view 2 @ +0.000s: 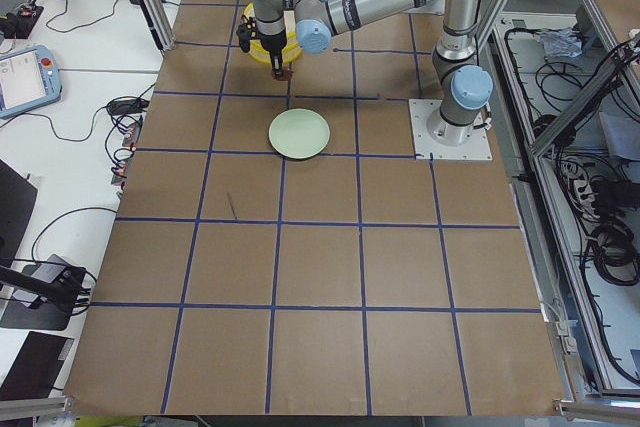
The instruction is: Stack buns with steamer
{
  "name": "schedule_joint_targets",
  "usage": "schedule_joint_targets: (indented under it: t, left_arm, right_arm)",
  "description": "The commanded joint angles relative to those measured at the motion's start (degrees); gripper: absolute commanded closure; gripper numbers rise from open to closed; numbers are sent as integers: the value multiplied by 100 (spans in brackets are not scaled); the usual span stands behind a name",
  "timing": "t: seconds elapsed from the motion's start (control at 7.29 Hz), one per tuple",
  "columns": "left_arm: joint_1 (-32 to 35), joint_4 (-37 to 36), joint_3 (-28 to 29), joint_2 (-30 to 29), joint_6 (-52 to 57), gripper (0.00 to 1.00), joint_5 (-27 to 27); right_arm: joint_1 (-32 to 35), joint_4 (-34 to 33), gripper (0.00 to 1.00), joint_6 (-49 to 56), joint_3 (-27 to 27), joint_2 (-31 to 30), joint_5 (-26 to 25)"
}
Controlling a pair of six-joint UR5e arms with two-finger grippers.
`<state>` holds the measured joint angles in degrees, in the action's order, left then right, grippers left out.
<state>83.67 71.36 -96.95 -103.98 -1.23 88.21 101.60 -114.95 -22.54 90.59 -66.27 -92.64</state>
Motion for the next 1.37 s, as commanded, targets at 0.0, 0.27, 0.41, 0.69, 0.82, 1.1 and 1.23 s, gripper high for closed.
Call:
schedule_joint_targets:
  t: [0.0, 0.27, 0.41, 0.69, 0.82, 1.1, 1.23]
  left_arm:
    - [0, -8, 1, 1, 0, 92, 3]
    - [17, 1, 123, -26, -87, 92, -32]
    - [105, 105, 324, -43, -418, 91, -67]
    - [621, 517, 886, -104, -1260, 91, -269]
    - [1007, 519, 1062, -96, -1744, 90, -409]
    - [1868, 415, 1292, -105, -2327, 90, -524]
    - [2194, 370, 1284, -192, -2834, 90, -594]
  right_arm:
    - [0, -27, 45, -5, 2, 0, 10]
    - [-87, -10, 34, 4, -120, -105, 88]
    - [-166, 121, 27, 21, -321, -279, 237]
    - [-796, 1390, 10, 562, -358, -1068, 273]
    - [-1121, 2067, 3, 1115, -349, -1586, 265]
    - [-1441, 3272, 0, 1516, -341, -2265, 308]
    - [-1441, 3286, 0, 1525, -332, -2320, 456]
